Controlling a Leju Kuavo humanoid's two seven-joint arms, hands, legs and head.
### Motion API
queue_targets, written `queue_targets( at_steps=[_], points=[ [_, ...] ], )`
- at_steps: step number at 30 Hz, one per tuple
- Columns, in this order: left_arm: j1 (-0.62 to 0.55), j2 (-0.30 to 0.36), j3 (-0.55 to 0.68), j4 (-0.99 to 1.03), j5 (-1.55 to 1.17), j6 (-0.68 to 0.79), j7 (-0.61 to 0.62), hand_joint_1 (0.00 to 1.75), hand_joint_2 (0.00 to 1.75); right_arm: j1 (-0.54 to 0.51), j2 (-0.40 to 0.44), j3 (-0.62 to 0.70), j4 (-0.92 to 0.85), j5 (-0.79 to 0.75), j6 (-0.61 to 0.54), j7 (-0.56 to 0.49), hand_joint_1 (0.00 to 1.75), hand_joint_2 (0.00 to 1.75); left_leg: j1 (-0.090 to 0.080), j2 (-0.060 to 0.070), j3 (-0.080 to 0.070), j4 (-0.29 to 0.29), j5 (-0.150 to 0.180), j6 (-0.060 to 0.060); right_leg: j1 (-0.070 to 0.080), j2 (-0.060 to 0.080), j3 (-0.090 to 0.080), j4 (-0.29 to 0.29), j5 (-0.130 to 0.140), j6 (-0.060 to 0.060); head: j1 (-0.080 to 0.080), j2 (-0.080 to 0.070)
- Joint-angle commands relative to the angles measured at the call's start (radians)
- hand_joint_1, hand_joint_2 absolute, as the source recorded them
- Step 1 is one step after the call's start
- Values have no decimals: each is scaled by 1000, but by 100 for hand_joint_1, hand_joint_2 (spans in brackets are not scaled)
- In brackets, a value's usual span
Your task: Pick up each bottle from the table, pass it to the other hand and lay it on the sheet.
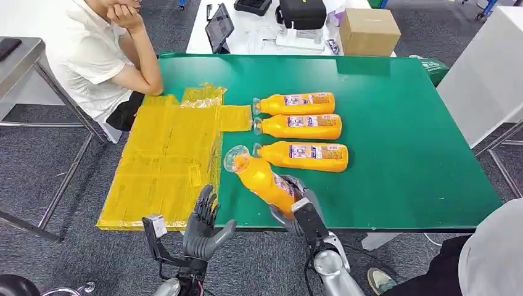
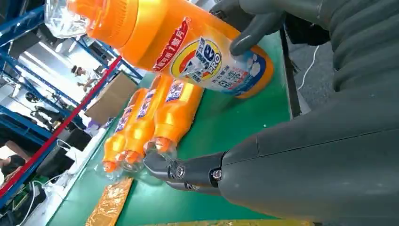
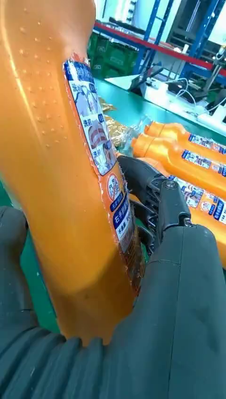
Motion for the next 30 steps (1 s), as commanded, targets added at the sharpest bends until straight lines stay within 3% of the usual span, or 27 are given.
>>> queue_targets(
  at_steps=[1, 5, 14, 28, 29, 30],
  points=[
    [-68, 37, -79, 70, -44, -88, 7, 0, 175, -83, 44, 157, 140, 4, 52, -31, 175, 175, 0, 2, 1, -1, 0, 1, 1, 1, 0, -1, 1, -3, 0, 0],
    [-94, 36, -86, 107, -60, -137, 0, 0, 175, -99, 60, 238, 151, 30, 57, -41, 175, 175, 0, 2, 0, -1, 0, 1, 1, 1, -1, -1, 1, -2, 0, 0],
    [-149, 10, -41, 168, -80, -98, -4, 0, 175, -87, 36, 400, 85, 98, 50, -57, 175, 175, 1, 0, -1, 0, 1, 0, 1, -2, -1, 0, 0, -2, 0, 0],
    [-142, -2, 31, 67, -9, -95, -28, 0, 175, -86, 29, 471, 107, 80, 50, -54, 175, 175, 1, -2, -2, 0, 1, 1, 1, -4, -1, 0, 0, -2, 0, 0],
    [-137, -2, 35, 60, -3, -98, -31, 119, 175, -87, 28, 470, 110, 79, 50, -54, 175, 175, 1, -2, -2, 0, 1, 0, 1, -4, -2, 0, 0, -2, 0, 0],
    [-132, 1, 34, 42, 3, -120, -47, 175, 175, -86, 28, 468, 114, 76, 51, -53, 175, 175, 1, -2, -1, 0, 1, 1, 1, -5, 0, 0, 0, -3, 0, 0]
  ],
)
